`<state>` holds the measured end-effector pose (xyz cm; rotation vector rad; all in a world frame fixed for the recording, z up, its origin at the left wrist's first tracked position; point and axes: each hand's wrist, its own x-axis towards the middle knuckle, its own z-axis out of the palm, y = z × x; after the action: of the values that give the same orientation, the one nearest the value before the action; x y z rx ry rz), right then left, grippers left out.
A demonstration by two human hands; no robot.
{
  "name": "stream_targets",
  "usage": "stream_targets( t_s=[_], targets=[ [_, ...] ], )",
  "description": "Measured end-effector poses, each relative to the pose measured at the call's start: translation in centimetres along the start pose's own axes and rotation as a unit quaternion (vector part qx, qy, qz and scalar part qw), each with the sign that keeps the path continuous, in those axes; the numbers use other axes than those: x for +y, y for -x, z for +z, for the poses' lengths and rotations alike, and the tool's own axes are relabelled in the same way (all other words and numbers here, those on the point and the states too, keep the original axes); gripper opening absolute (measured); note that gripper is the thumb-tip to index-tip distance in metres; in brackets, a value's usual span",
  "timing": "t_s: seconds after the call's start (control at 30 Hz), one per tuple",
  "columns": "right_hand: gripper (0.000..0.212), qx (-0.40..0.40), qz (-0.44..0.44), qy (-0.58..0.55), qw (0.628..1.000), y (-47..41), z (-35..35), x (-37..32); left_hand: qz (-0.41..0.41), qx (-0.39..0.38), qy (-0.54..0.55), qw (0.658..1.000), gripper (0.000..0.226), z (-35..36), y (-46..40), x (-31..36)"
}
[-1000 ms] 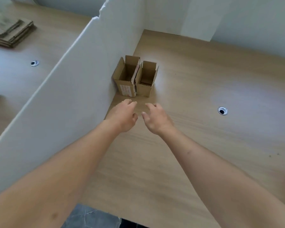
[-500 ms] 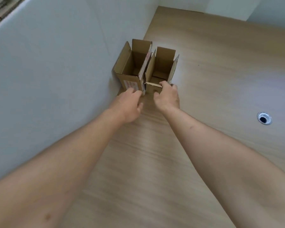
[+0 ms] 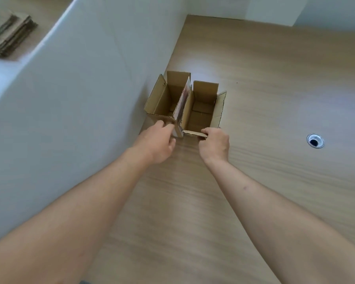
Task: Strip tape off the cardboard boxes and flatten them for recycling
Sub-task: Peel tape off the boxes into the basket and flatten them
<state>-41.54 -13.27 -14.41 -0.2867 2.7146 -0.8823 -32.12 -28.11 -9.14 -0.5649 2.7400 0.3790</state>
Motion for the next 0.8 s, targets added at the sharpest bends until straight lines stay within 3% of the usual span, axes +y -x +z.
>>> stream_targets(
  t_s=[0.23, 0.43, 0.53, 0.63, 0.7, 0.8],
  targets=[
    [0.034, 0.023, 0.029, -0.009, 0.999, 2.9, -3.3, 1.9, 0.007, 0.006, 0.007, 1.0, 0.043, 0.4, 3.3, 2.3],
    [0.026, -0.007, 0.03, 0.007, 1.0, 5.5, -4.7, 4.4, -0.004, 0.192, 0.031, 0.981, 0.034, 2.3, 6.7, 5.0],
    [0.024, -0.015, 0.041, 0.018, 0.999, 6.6, -4.5, 6.1, 0.009, 0.285, -0.019, 0.958, 0.054, 3.8, 7.2, 5.7],
    [0.024, -0.022, 0.048, 0.012, 0.999, 7.4, -4.4, 7.3, 0.012, 0.232, -0.027, 0.972, 0.085, 4.3, 6.8, 6.0],
    [0.022, -0.029, 0.041, 0.004, 0.999, 7.8, -4.2, 7.8, 0.019, 0.183, -0.028, 0.983, 0.075, 4.7, 6.3, 6.6],
    [0.014, -0.028, 0.025, 0.001, 0.999, 8.0, -4.1, 8.1, 0.009, 0.134, -0.024, 0.991, 0.022, 5.1, 5.7, 7.7]
  ],
)
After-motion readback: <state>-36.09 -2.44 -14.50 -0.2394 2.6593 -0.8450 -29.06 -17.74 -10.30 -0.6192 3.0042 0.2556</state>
